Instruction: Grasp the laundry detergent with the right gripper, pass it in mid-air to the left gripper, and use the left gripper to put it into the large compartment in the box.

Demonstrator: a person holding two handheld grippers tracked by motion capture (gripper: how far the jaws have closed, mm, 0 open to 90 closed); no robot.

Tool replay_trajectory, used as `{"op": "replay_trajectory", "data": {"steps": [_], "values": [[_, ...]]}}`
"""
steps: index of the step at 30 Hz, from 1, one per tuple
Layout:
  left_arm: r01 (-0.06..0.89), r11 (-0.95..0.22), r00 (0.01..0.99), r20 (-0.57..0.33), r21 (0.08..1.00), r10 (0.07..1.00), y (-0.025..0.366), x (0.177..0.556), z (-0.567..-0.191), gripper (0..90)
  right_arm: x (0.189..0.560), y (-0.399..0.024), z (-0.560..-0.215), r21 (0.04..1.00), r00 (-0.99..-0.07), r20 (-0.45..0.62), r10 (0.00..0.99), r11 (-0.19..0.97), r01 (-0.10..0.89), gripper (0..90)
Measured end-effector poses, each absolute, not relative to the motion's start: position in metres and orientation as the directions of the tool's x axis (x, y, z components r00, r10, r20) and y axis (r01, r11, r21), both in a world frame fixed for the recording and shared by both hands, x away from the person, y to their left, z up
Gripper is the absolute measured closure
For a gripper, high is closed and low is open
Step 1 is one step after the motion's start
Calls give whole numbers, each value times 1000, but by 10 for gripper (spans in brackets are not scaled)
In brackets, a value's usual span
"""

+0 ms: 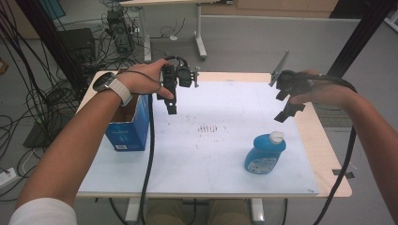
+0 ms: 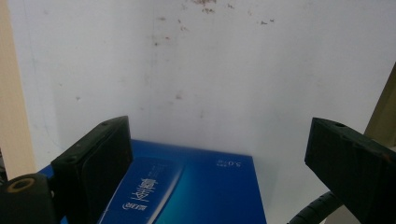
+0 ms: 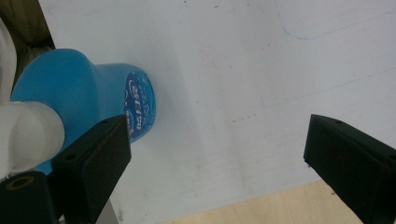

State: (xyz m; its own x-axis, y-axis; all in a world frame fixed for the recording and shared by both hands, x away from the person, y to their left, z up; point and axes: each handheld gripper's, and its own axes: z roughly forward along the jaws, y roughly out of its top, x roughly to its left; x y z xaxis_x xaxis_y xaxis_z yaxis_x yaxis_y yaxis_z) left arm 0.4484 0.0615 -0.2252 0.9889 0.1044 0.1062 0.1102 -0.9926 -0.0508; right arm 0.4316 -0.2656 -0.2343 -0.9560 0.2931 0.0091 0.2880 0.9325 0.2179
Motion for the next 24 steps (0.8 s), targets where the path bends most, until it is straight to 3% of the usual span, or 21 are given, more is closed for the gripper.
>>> {"op": "replay_trajectory", "data": {"steps": [24], "values": [[108,-993,990,97,-50,103,58,450,-228,80,429,-273,-227,230,-953,3,303,927,295,73]]}}
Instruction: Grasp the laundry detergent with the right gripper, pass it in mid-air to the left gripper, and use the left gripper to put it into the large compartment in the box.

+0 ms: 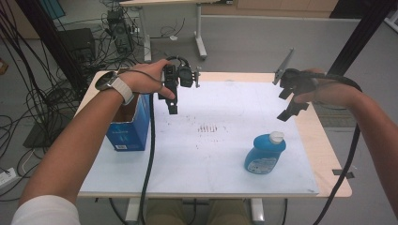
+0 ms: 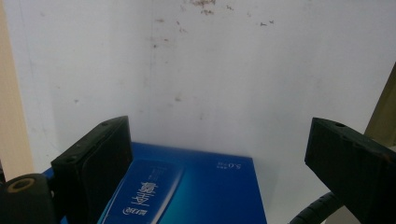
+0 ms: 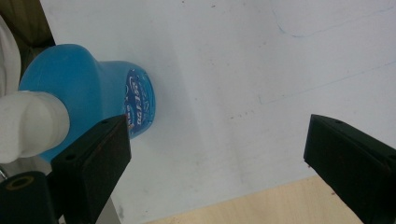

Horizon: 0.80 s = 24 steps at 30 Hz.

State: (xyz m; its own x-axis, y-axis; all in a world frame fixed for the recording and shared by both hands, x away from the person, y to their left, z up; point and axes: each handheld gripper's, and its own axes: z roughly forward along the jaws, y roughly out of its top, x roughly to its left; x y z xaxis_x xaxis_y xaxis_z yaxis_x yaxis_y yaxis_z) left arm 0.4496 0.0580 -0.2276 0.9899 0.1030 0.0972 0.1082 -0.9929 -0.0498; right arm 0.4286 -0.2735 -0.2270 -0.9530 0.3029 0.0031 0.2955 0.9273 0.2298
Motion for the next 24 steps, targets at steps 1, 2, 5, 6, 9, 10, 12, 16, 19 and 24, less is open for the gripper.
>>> {"op": "replay_trajectory", "data": {"steps": [1,2,5,6,9,10,12,16,19,24], "values": [[108,-993,990,97,-50,103,58,450,-228,80,429,-273,-227,230,-953,3,303,927,295,73],[106,-993,990,98,-50,101,58,450,-228,80,428,-274,-225,234,-953,2,304,926,296,72],[101,-993,990,100,-52,96,58,449,-227,80,425,-275,-223,238,-952,-3,306,925,296,72],[101,-993,990,100,-53,96,58,449,-227,80,424,-275,-222,239,-953,-7,303,926,292,72],[104,-993,990,102,-51,98,59,449,-227,80,421,-276,-218,246,-955,-11,297,926,286,72],[104,-993,990,101,-49,98,59,449,-227,80,419,-276,-217,247,-954,-10,299,925,288,72],[105,-993,990,101,-50,100,59,449,-227,80,418,-276,-216,246,-955,-13,298,926,286,72],[102,-994,990,104,-46,96,60,448,-227,80,414,-279,-210,254,-952,-21,305,923,290,72],[105,-993,989,105,-45,100,60,447,-227,80,412,-281,-209,257,-951,-23,308,921,292,72],[108,-993,989,104,-41,104,61,447,-228,80,404,-287,-205,268,-950,-26,310,918,292,70]]}}
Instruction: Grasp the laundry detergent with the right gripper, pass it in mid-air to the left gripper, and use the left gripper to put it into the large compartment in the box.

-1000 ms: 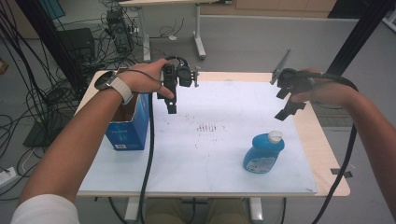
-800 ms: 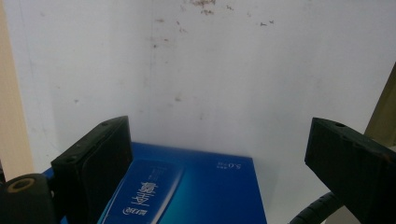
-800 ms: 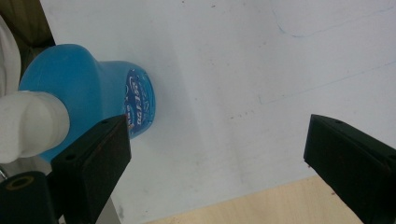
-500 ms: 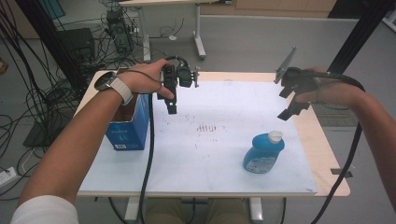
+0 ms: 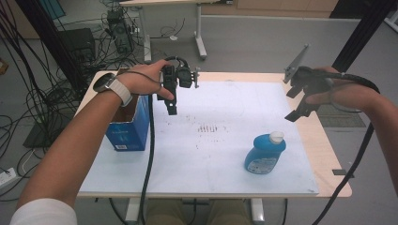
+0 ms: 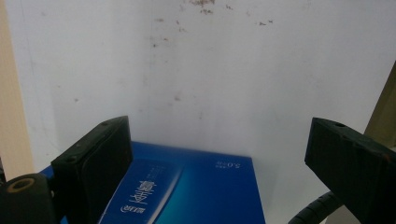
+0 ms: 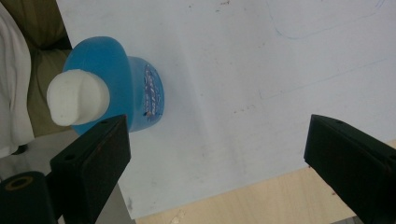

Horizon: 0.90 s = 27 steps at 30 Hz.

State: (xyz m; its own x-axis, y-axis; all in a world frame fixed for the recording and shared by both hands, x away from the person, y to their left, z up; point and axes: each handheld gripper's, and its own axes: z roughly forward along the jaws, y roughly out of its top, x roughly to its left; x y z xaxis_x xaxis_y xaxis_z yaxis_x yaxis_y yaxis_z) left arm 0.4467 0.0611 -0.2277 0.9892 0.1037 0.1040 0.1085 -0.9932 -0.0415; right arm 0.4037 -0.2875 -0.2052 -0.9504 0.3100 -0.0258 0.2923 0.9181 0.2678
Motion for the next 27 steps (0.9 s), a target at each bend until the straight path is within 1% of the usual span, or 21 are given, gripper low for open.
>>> {"op": "replay_trajectory", "data": {"steps": [10,15,27], "values": [[107,-993,989,103,-47,102,61,445,-228,80,389,-298,-198,287,-947,-18,320,909,302,61],[111,-993,989,106,-43,106,63,444,-228,80,382,-301,-193,316,-951,-15,310,903,290,57],[113,-992,989,105,-47,108,62,442,-227,80,364,-306,-193,327,-958,-21,287,907,265,57]]}}
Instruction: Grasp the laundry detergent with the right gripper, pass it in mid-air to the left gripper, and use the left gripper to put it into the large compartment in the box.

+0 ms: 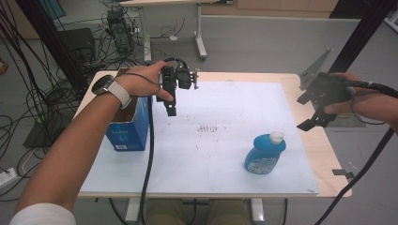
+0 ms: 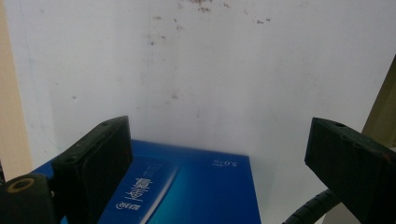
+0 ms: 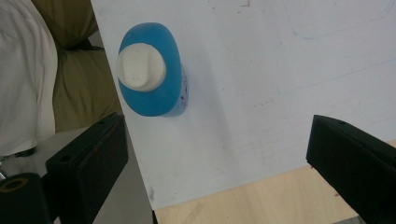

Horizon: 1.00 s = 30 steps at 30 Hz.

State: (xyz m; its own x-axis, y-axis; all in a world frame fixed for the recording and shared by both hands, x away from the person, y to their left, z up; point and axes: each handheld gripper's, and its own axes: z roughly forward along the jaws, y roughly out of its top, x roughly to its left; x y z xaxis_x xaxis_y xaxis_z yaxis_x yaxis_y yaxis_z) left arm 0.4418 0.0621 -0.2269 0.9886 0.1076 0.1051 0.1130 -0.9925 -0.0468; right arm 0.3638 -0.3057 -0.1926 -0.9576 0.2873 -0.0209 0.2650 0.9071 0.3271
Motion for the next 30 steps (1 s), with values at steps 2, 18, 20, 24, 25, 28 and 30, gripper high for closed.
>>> {"op": "replay_trajectory", "data": {"steps": [2,18,20,24,25,28,30], "values": [[112,-992,989,106,-50,106,62,442,-227,80,361,-306,-193,331,-958,-18,286,906,264,50],[112,-993,989,103,-47,107,62,439,-229,80,342,-314,-200,357,-962,5,275,898,258,49],[112,-992,989,102,-49,107,62,438,-229,80,341,-314,-201,359,-962,7,274,897,258,49],[114,-992,989,103,-46,109,62,438,-229,80,337,-315,-204,371,-965,20,262,894,250,51],[115,-992,989,103,-45,110,62,437,-229,80,336,-316,-205,376,-965,20,260,893,248,51],[116,-992,988,103,-42,111,62,437,-229,80,334,-317,-205,386,-966,21,258,889,246,51],[116,-992,988,103,-45,111,62,437,-229,80,332,-318,-207,397,-969,11,246,888,230,49]]}}
